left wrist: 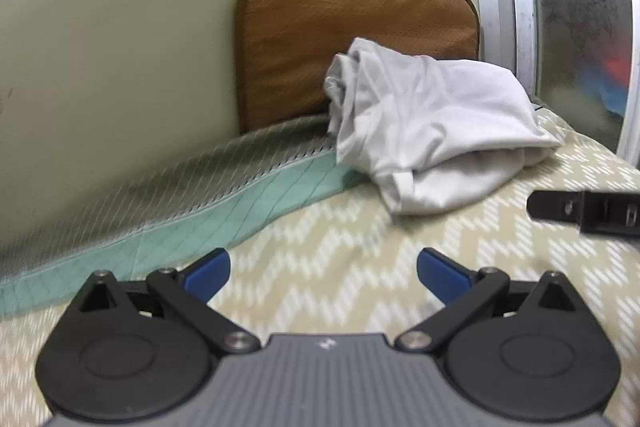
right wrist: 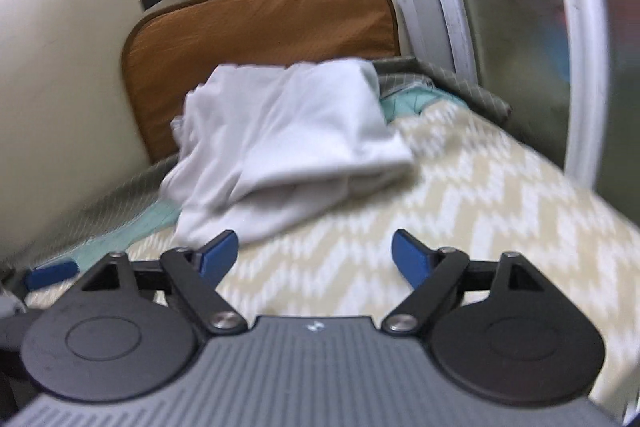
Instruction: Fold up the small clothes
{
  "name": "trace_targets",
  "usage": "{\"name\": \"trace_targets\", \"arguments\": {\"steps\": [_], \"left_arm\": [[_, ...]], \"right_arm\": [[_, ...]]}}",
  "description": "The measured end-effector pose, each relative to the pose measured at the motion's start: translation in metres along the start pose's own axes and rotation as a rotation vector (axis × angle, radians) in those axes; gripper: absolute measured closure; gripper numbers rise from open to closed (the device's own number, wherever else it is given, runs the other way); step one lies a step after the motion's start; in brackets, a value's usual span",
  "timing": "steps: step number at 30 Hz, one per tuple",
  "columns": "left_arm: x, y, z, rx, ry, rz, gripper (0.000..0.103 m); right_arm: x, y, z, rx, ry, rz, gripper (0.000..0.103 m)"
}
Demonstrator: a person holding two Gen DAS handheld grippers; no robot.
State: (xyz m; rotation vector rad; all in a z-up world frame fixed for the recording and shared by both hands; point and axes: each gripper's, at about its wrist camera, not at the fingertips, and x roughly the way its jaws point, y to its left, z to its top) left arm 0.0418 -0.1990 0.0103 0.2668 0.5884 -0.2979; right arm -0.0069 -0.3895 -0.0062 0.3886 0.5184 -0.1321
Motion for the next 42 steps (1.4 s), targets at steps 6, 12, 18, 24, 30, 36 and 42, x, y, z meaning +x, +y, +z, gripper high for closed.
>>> {"name": "trace_targets", "arguments": {"steps": [6, 12, 18, 24, 30, 36, 42], "left_arm": [[-0.031, 0.016, -0.027, -0.050, 0.027, 0.006, 0.000], [-0.050, 0.017, -0.039, -0.031, -0.006, 0.056, 0.000], [-0.052, 0.022, -0.039, -0.058, -0.014, 0.049, 0.000], [-0.051, 0.026, -0.039, -0.077, -0.005, 0.038, 0.000], [-0.050, 0.029, -0.040, -0.095, 0.008, 0.037, 0.000], [-0.049, 0.029, -0.040, -0.090, 0.015, 0.037, 0.000], [-0.051, 0.031, -0.040, -0.091, -0.003, 0.054, 0.000]], "right_arm": [[-0.046, 0.023, -0.031, -0.037, -0.119, -0.055, 0.013], [-0.072, 0.029, -0.051, -0.016, -0.138, -0.071, 0.008], [-0.074, 0.035, -0.056, -0.046, -0.127, -0.075, 0.007], [-0.085, 0.031, -0.060, -0.024, -0.199, -0.071, 0.000], [-0.087, 0.030, -0.060, -0.003, -0.213, -0.093, 0.000], [-0.089, 0.032, -0.060, -0.017, -0.216, -0.070, 0.000], [-0.087, 0.030, -0.059, -0.008, -0.202, -0.049, 0.000]]}}
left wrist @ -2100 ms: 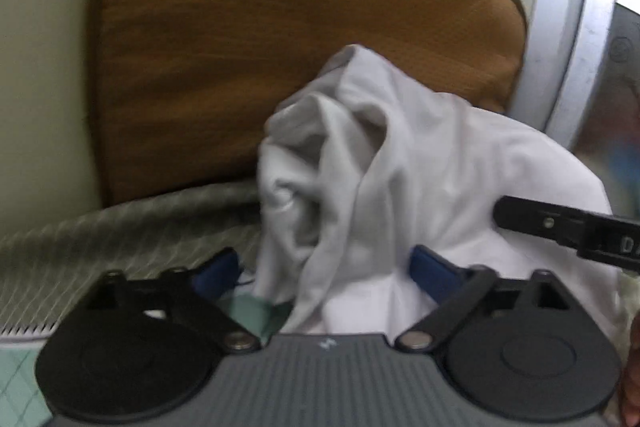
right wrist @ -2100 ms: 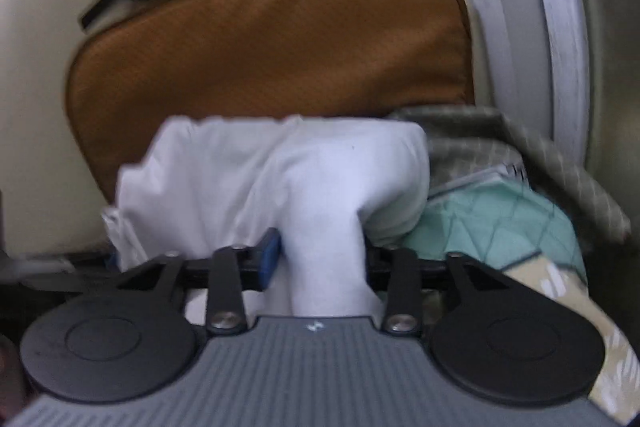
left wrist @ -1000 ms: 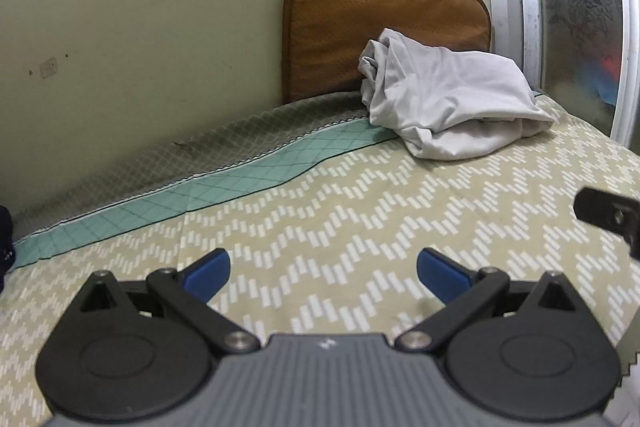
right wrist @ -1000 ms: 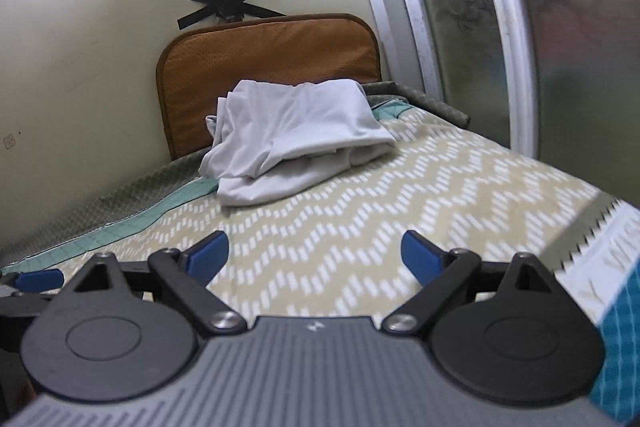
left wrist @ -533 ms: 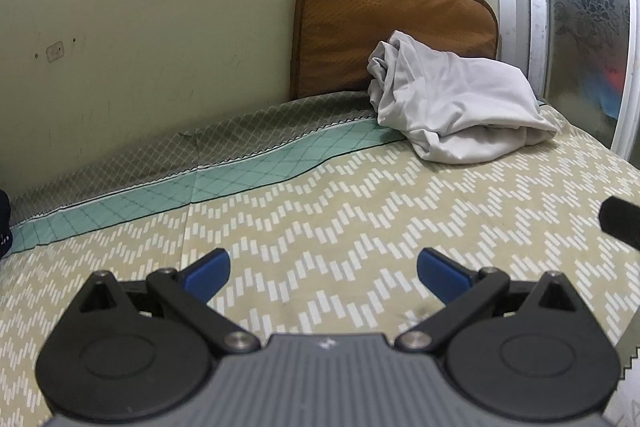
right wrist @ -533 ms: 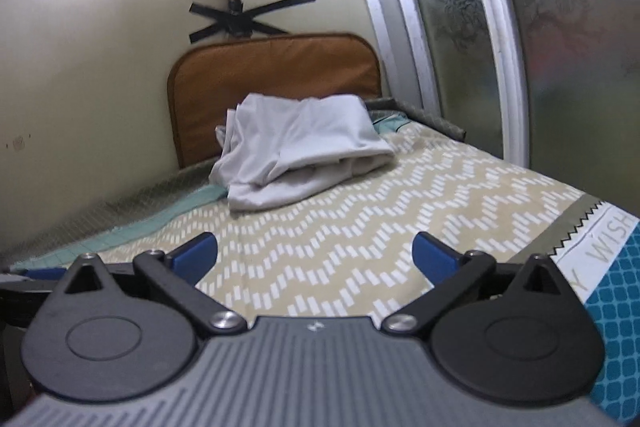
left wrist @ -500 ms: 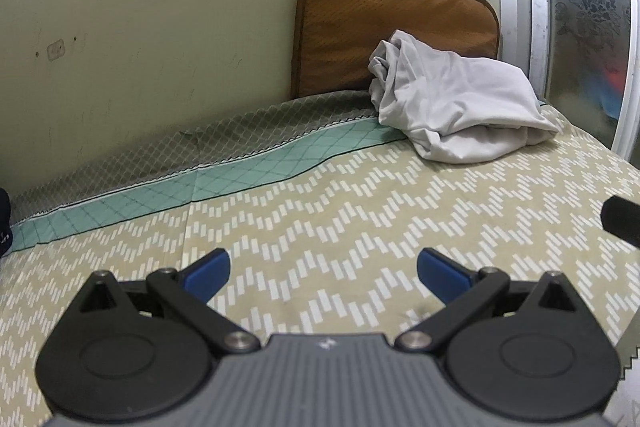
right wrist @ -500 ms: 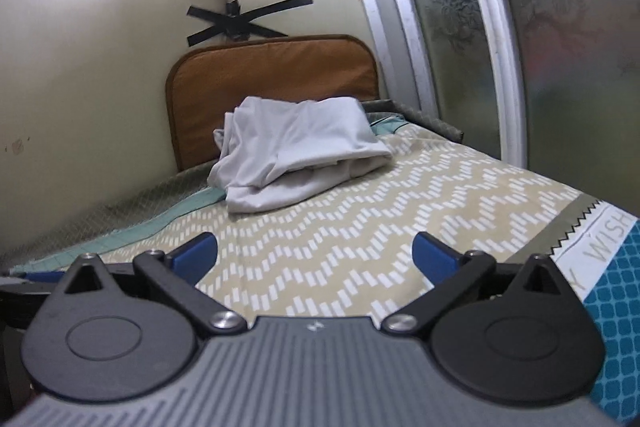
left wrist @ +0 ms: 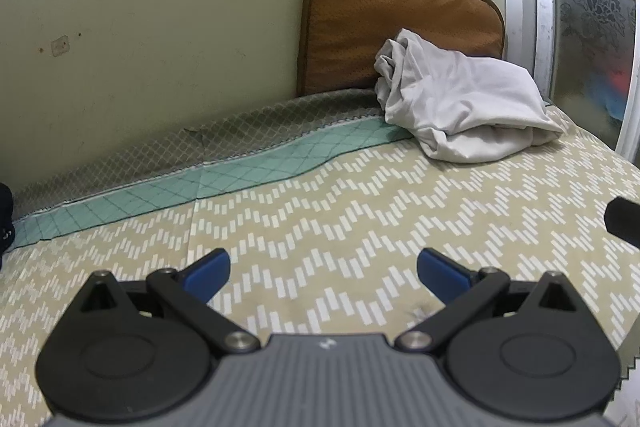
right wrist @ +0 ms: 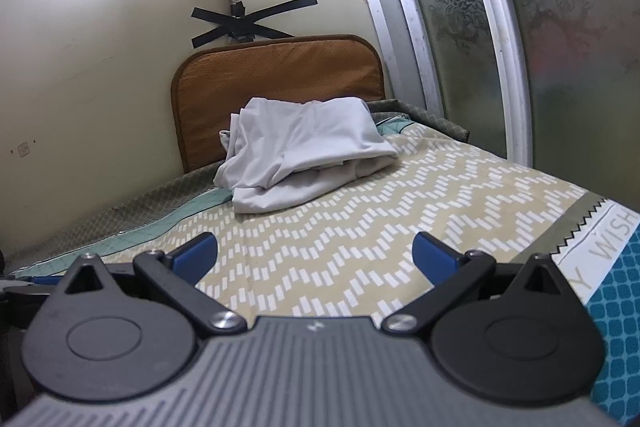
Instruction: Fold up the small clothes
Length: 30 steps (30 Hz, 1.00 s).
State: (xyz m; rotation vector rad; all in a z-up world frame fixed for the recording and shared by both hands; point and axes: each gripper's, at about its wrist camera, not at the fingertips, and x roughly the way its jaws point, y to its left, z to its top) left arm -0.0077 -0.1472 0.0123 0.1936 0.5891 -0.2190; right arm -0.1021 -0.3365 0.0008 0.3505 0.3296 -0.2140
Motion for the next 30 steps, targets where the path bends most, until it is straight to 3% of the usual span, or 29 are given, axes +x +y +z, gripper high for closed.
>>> {"name": "trace_targets", "arguments": {"steps": [6, 11, 30], "left_arm": [[-0.005, -0.004, -0.002, 0.030, -0.041, 0.059, 0.000], [-0.007, -0.003, -0.002, 0.025, -0.045, 0.067, 0.000], [-0.012, 0.004, 0.000, -0.022, 0.013, -0.017, 0.000]], "right_arm": [[0.003, -0.005, 0.000, 0.038, 0.017, 0.014, 0.000], [0.003, -0.005, 0.000, 0.043, 0.022, 0.029, 0.000], [0.004, -0.009, 0.000, 0.081, 0.031, 0.049, 0.000]]}}
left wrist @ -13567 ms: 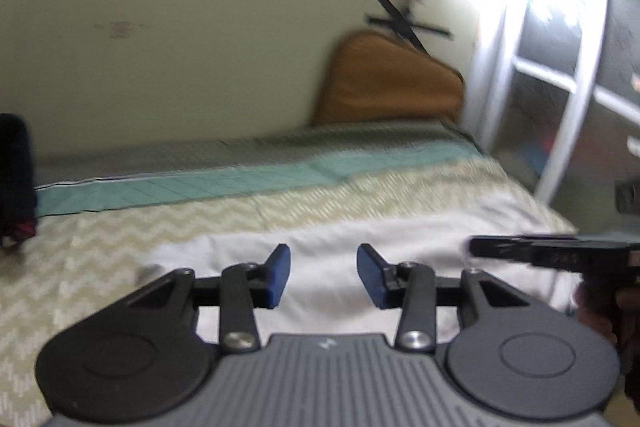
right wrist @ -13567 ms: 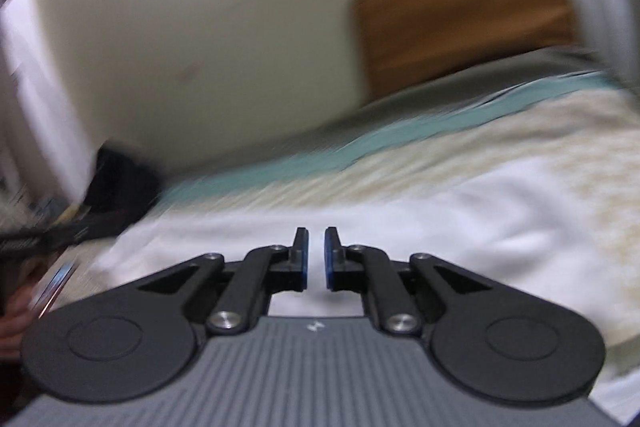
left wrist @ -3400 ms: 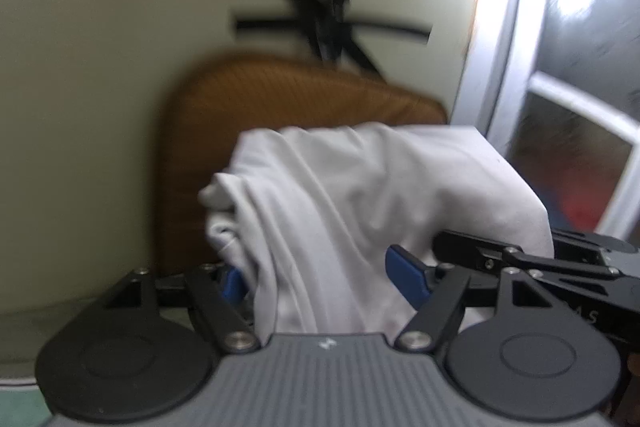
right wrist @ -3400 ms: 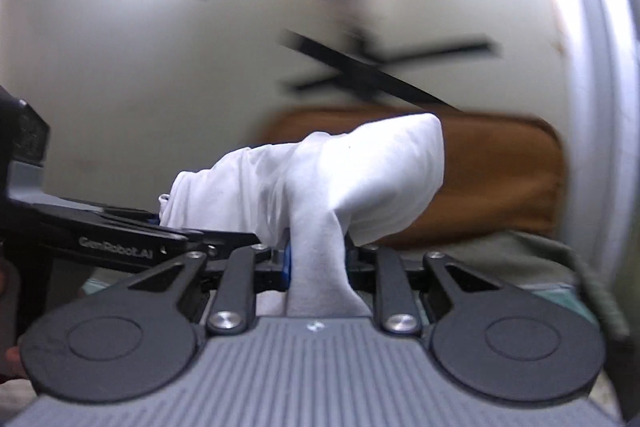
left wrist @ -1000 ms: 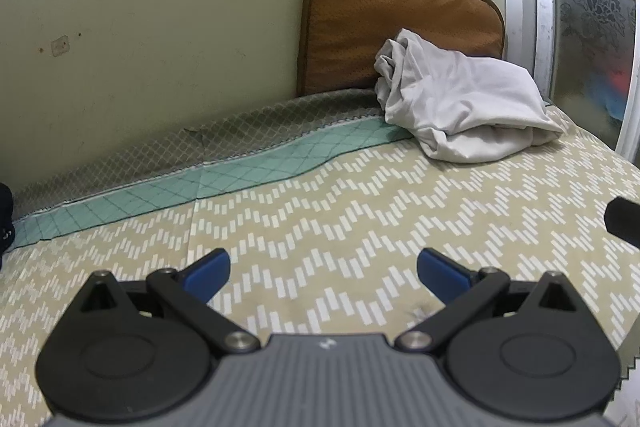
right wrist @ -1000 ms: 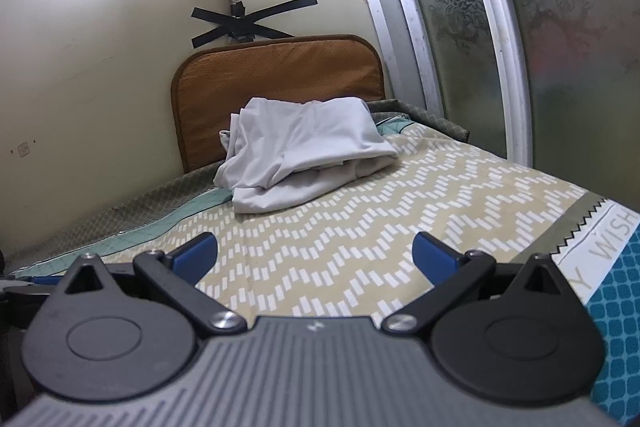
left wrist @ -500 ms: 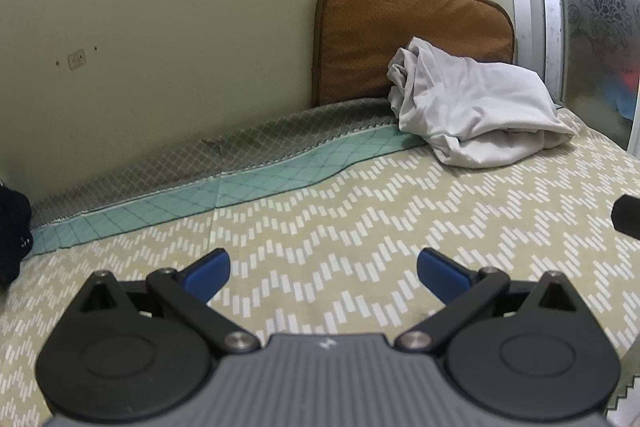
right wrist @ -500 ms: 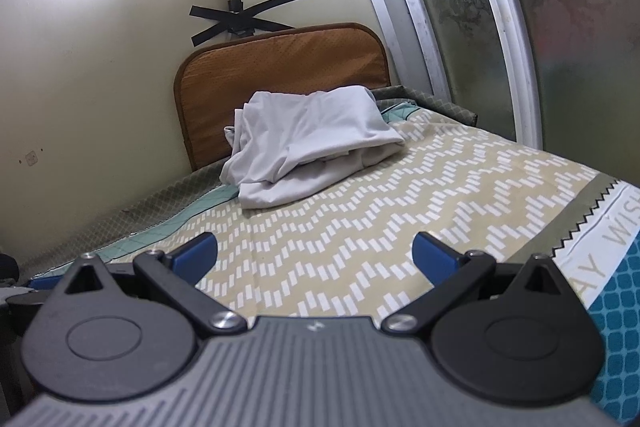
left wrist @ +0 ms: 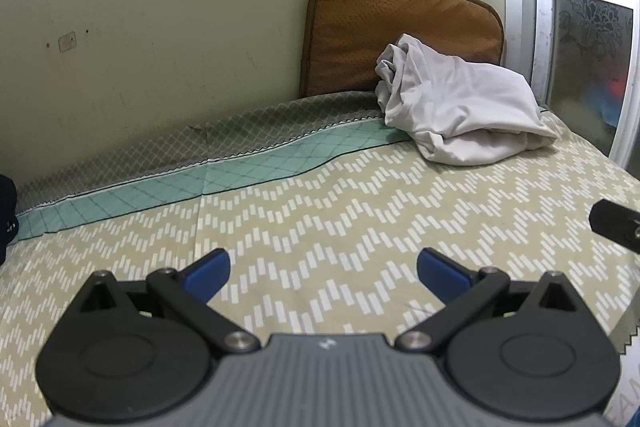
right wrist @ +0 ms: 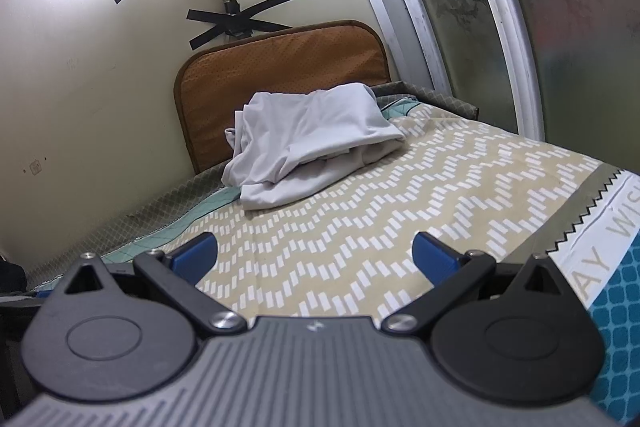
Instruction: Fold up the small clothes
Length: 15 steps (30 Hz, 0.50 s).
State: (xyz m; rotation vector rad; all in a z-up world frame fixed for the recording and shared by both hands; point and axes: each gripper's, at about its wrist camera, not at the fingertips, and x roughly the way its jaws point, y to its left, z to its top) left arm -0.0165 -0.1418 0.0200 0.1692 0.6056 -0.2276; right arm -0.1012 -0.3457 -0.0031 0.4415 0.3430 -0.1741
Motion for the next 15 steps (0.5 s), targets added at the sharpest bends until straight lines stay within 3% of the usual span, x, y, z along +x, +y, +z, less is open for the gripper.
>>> {"name": "trace_targets", "arguments": {"steps": [4, 15], "left_arm": [[-0.0034, -0.0026, -0.0003, 0.021, -0.014, 0.038, 0.000], [-0.0052, -0.0014, -0.0002, 0.002, 0.015, 0.023, 0.000]], "right_arm": [[0.0002, 0.0003, -0.0001, 0.002, -0.001, -0.003, 0.000], [0.0002, -0.0002, -0.0003, 0.007, 0.001, -0.003, 0.000]]}}
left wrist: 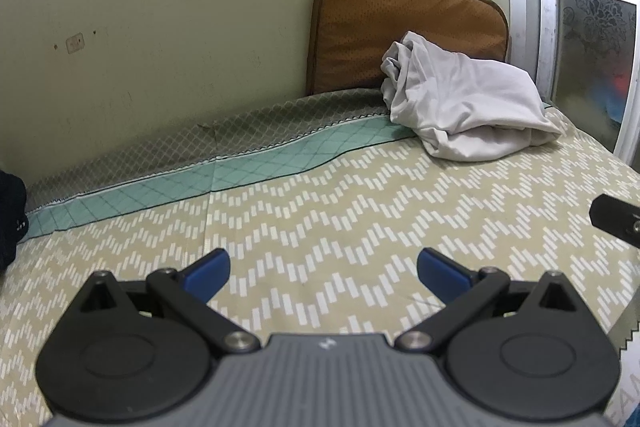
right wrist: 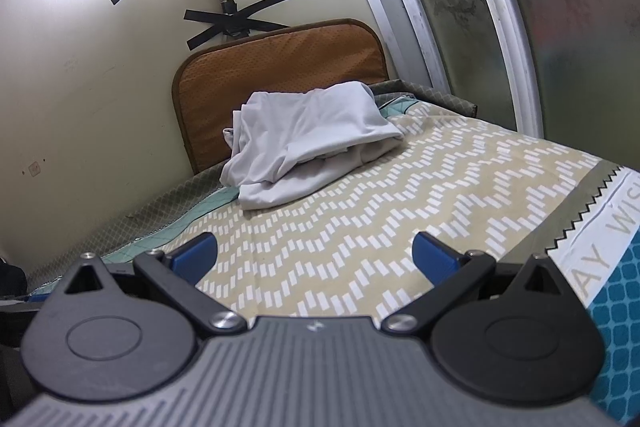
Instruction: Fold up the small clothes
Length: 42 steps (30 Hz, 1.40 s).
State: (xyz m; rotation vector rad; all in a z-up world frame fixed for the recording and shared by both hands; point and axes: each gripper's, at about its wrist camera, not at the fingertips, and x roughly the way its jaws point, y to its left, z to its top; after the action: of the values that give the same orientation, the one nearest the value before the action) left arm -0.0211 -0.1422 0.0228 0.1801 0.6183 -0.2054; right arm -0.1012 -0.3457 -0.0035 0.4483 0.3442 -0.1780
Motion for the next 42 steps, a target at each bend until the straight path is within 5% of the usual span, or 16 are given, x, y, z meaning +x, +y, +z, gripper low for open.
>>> {"name": "trace_targets", "arguments": {"steps": [42], "left_arm": [[0.014, -0.002, -0.004, 0.006, 0.064, 0.037, 0.000]], "right_arm": [[0.003, -0.001, -0.001, 0.022, 0.016, -0.008, 0.000]]}}
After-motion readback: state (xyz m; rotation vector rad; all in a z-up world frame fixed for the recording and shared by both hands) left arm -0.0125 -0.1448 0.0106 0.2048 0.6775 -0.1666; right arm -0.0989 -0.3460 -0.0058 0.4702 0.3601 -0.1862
